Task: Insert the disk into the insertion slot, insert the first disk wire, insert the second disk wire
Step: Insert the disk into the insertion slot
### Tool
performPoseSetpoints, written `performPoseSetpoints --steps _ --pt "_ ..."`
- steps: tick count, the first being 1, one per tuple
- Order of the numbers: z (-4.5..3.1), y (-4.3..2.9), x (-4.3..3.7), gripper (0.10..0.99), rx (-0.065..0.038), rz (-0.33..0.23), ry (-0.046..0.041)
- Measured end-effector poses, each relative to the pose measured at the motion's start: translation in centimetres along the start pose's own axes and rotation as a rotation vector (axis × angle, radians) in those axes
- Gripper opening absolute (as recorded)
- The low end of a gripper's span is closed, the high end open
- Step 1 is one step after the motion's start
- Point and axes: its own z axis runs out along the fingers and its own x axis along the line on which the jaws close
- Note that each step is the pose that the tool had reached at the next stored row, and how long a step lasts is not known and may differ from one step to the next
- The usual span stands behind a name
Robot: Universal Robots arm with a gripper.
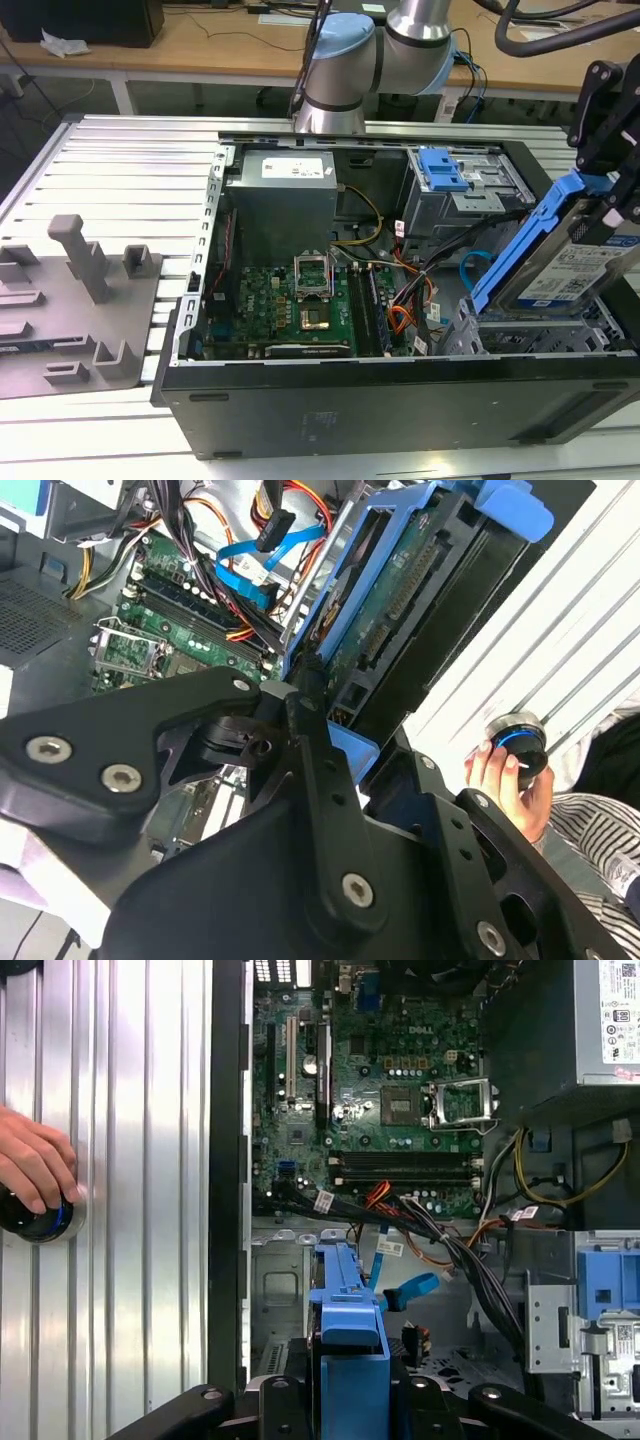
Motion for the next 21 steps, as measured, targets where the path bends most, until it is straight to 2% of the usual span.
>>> performPoseSetpoints --steps 4,7,10,13,18,21 --pt "0.47 -0.04 0.01 0.365 -0.002 -0.001 0.0" --pt "1.37 -0.09 0.02 0.365 -0.003 -0.001 -0.0001" --pt "1.87 -0.12 0.02 0.365 -0.003 -0.001 0.0" --pt "3.06 -0.19 0.02 0.365 -0.004 -0.001 0.0" --pt "3.95 -0.25 0.03 0.365 -0.005 -0.001 0.0001" --pt "4.0 -0.25 0.03 0.365 -0.005 -0.001 0.0001"
